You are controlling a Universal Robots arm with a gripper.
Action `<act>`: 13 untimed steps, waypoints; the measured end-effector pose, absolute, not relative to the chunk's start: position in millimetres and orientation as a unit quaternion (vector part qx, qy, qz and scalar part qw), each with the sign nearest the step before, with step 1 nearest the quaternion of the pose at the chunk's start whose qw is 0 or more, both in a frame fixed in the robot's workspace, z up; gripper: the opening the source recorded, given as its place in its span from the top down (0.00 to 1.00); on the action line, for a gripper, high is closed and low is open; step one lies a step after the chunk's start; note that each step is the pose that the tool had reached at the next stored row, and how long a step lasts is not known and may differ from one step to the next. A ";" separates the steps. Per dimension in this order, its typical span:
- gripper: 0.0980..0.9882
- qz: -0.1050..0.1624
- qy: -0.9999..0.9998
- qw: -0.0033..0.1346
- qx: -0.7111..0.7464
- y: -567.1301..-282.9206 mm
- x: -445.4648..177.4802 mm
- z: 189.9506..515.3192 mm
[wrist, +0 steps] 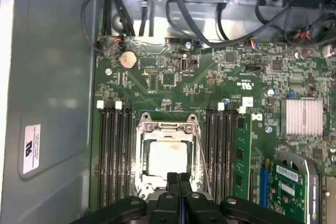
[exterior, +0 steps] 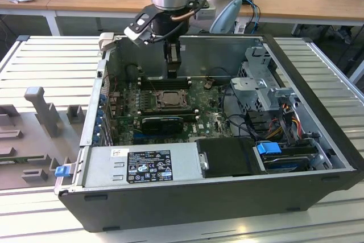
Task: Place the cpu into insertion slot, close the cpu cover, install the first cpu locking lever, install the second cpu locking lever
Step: 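Install the first cpu locking lever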
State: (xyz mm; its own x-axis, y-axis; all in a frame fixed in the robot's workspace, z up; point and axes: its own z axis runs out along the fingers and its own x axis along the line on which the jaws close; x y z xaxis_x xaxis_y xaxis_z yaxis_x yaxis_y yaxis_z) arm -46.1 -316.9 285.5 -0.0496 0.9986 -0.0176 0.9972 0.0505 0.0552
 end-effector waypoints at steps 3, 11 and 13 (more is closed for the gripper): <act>0.99 0.014 0.738 0.025 0.674 -316.9 -46.1 285.4; 0.99 0.014 0.774 0.023 0.632 -316.8 -45.9 284.6; 0.99 0.014 0.782 0.022 0.622 -316.8 -45.7 284.4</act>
State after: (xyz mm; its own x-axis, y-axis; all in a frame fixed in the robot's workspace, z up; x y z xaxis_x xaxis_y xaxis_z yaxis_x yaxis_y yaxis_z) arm -45.7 -316.8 284.4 -0.2249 0.9742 -0.0167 0.9730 0.2254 0.0501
